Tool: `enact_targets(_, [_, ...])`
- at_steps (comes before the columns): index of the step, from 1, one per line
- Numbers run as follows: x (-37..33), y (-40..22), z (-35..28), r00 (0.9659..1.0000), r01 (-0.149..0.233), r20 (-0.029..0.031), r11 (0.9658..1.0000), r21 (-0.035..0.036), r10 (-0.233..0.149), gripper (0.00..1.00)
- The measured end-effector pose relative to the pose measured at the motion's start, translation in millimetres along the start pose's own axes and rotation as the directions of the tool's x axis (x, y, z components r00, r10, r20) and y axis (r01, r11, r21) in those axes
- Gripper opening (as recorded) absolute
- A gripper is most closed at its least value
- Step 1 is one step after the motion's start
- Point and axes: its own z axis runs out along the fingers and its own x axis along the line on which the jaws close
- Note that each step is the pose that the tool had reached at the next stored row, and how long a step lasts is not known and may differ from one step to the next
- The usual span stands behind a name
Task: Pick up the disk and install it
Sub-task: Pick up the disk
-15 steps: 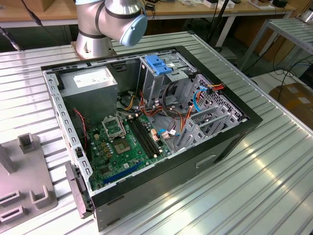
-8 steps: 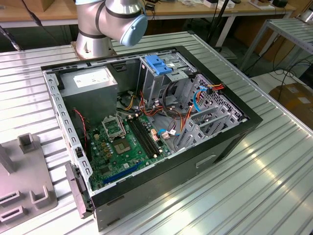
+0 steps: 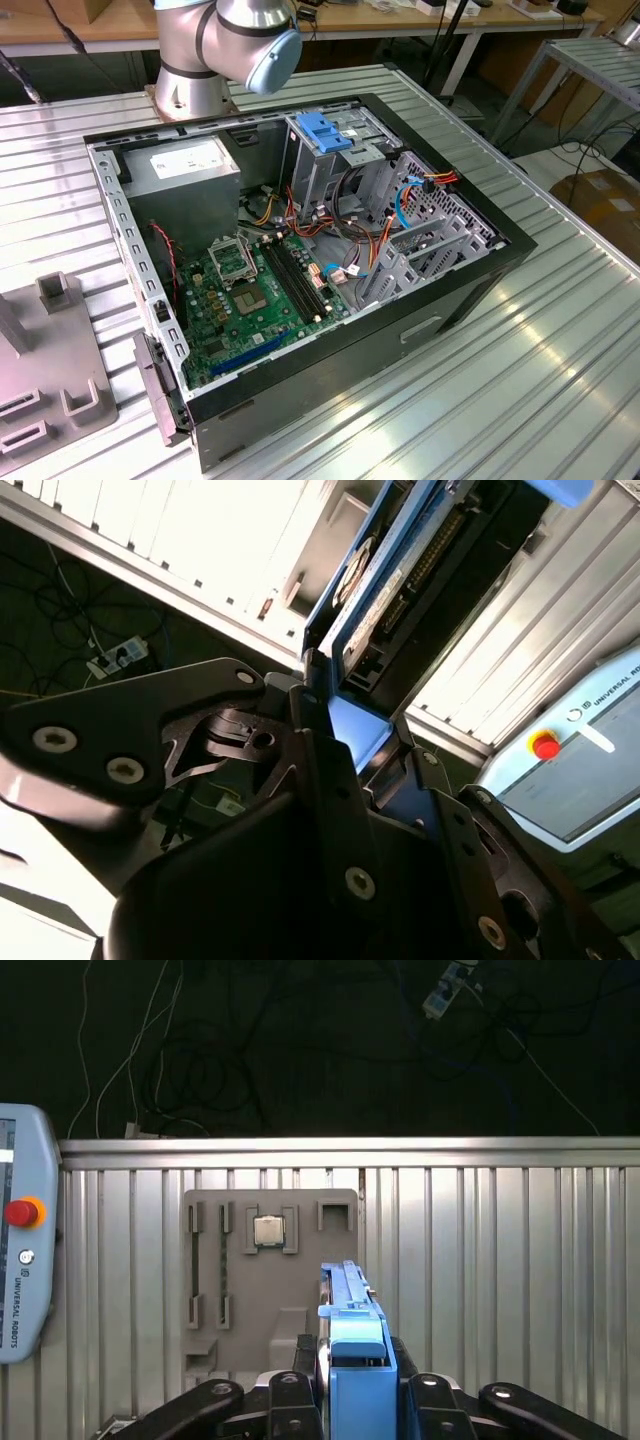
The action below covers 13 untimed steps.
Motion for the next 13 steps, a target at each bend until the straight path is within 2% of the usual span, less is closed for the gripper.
enact_targets(10, [-0.1, -13.4, -0.4, 1.0000, 0.000, 0.0000, 1.0000, 0.0000, 0.000, 0.37])
enact_targets(13, [-0.2, -19.2, -0.6, 1.0000, 0.000, 0.0000, 1.0000, 0.0001, 0.000, 0.37])
